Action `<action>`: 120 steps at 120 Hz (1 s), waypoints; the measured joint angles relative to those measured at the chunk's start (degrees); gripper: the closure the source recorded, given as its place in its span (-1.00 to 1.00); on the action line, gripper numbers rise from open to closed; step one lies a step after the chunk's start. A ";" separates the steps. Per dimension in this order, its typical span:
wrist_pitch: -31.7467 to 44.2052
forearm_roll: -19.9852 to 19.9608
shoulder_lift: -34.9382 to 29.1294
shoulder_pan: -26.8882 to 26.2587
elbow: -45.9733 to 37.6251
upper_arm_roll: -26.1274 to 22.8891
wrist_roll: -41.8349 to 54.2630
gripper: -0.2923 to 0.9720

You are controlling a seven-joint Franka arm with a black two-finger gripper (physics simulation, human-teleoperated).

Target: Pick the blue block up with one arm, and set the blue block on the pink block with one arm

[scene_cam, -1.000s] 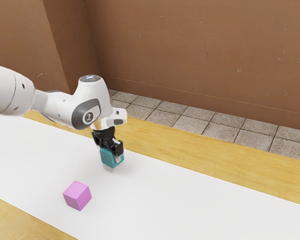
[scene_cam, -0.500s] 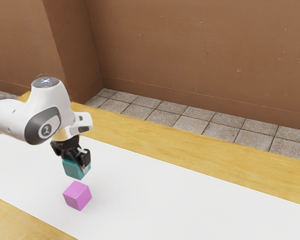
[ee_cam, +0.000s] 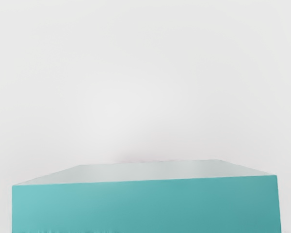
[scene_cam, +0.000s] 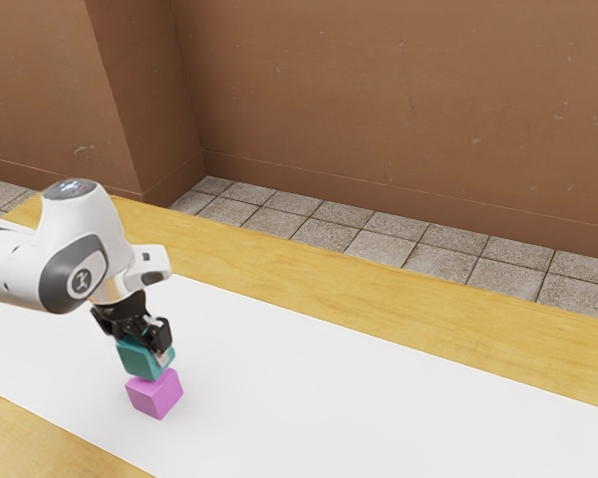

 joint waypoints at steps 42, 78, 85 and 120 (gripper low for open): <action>0.72 -0.12 -3.55 -1.58 -4.18 0.07 4.71 -0.04; 1.37 -0.13 -2.56 -1.50 -4.28 0.10 7.23 -0.04; 1.76 -0.13 -2.28 -1.48 -4.26 0.09 7.59 -0.04; 3.72 -0.45 -1.71 -0.90 -4.27 0.09 8.72 -0.04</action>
